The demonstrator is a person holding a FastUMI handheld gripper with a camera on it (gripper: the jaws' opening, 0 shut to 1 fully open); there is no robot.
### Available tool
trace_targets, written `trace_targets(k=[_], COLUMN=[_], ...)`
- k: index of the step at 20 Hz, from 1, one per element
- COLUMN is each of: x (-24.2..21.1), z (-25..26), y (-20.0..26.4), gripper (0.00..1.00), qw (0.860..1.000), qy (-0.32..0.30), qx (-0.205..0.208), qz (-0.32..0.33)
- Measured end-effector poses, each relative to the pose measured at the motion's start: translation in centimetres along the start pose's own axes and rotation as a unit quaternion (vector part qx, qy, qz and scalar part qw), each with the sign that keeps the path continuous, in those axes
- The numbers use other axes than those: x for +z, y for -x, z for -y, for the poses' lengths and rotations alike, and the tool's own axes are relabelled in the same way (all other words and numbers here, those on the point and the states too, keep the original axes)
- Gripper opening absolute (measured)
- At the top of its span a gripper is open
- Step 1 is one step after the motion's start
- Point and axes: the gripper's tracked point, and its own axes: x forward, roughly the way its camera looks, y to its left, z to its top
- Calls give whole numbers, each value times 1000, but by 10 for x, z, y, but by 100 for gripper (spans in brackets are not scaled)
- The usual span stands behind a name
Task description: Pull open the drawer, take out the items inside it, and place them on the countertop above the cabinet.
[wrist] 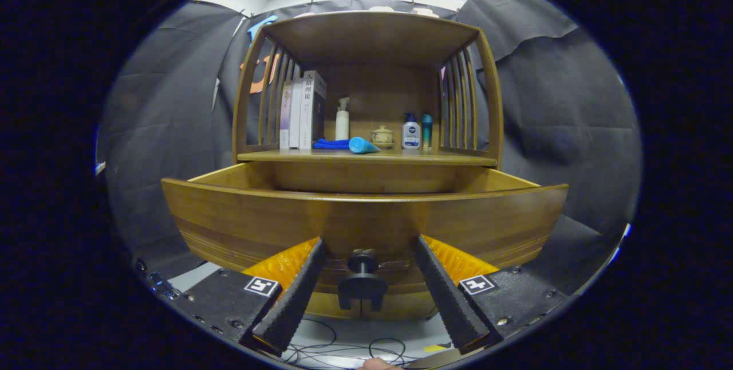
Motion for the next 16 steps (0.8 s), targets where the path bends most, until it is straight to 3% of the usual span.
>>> trace_targets(k=[16], x=[27], z=[-7], y=[-86], gripper=[100], qw=[1000], qy=[-14], qx=[-3], qz=[-20])
